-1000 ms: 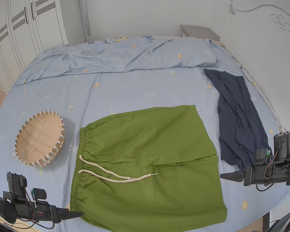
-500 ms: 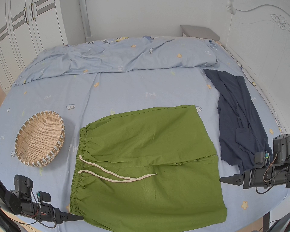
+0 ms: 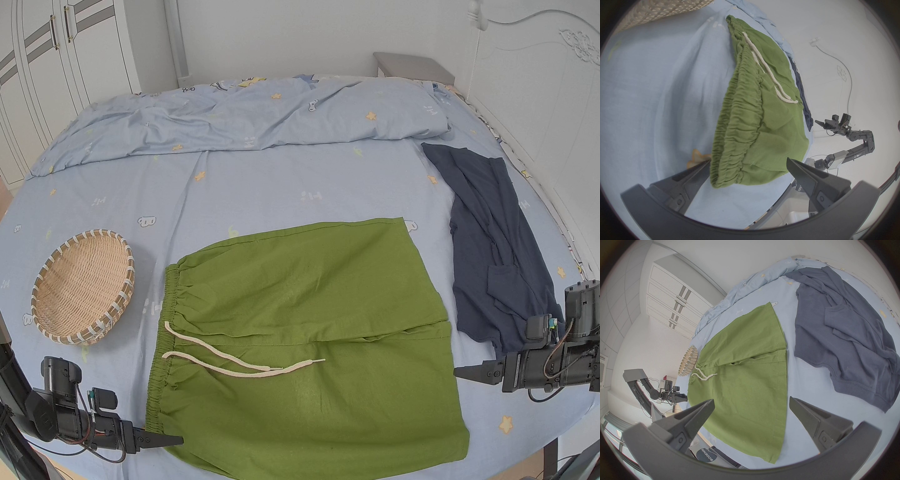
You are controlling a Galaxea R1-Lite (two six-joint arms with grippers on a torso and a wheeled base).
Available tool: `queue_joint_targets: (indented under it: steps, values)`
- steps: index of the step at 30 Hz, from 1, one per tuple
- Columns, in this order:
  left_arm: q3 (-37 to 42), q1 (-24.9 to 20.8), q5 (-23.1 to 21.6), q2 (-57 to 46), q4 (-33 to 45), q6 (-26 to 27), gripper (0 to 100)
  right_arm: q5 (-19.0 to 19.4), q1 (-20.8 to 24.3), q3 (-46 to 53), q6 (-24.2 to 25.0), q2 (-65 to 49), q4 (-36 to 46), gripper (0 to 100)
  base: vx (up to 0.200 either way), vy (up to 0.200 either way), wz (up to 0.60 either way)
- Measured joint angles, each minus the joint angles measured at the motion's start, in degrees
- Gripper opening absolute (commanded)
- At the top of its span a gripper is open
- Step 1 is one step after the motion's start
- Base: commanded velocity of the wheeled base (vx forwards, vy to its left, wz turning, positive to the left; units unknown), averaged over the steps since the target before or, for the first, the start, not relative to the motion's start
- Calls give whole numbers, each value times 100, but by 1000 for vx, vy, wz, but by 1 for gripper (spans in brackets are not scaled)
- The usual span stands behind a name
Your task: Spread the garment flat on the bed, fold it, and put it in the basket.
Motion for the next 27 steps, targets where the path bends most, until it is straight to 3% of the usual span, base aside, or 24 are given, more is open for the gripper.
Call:
queue_joint_targets:
  steps: [3,4,13,22,27]
  values:
    - [20,-44,-104,60,-134,-52,100,0,0,16,2,11,-7,100,0,0,0]
    - [26,-55,-117,72,-180,-63,0,0,0,16,0,22,-11,100,0,0,0]
    - [26,-9,-108,146,-227,-66,0,0,-2,46,2,83,-77,100,0,0,0]
    - [28,196,-152,90,235,24,0,0,33,166,-15,177,-87,100,0,0,0]
    - [28,522,-473,-188,830,188,0,13,52,439,-48,183,-88,100,0,0,0]
